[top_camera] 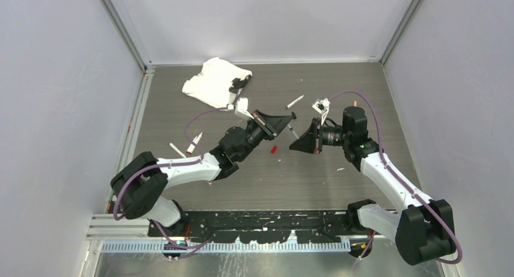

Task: Insert the pens into the pen caps
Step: Press the pen cap onto the pen, then place the pen at the center of the board.

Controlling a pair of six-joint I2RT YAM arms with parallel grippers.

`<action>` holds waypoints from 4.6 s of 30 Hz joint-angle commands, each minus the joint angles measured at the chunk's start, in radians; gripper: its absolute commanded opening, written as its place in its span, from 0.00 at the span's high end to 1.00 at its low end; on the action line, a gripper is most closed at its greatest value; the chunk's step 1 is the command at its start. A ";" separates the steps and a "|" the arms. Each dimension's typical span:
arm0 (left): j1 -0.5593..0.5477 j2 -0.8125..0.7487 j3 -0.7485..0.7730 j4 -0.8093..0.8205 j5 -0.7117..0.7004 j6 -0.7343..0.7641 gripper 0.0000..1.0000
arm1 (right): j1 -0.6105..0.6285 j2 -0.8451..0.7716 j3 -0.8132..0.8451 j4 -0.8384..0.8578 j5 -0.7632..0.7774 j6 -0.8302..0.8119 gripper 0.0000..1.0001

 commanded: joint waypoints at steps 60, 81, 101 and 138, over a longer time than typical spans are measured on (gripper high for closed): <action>-0.164 -0.463 -0.055 -0.520 0.205 0.506 0.29 | -0.004 -0.009 0.170 -0.352 -0.035 -0.549 0.99; 0.012 -0.406 0.282 -1.281 0.141 1.175 0.10 | -0.066 0.344 0.348 -0.285 0.916 -0.118 0.91; 0.011 -0.475 0.221 -1.298 0.015 1.289 0.12 | -0.116 0.945 0.789 -0.472 0.984 -0.004 0.84; 0.012 -0.490 0.216 -1.294 0.058 1.288 0.13 | -0.224 0.745 0.719 -0.487 0.715 -0.202 0.51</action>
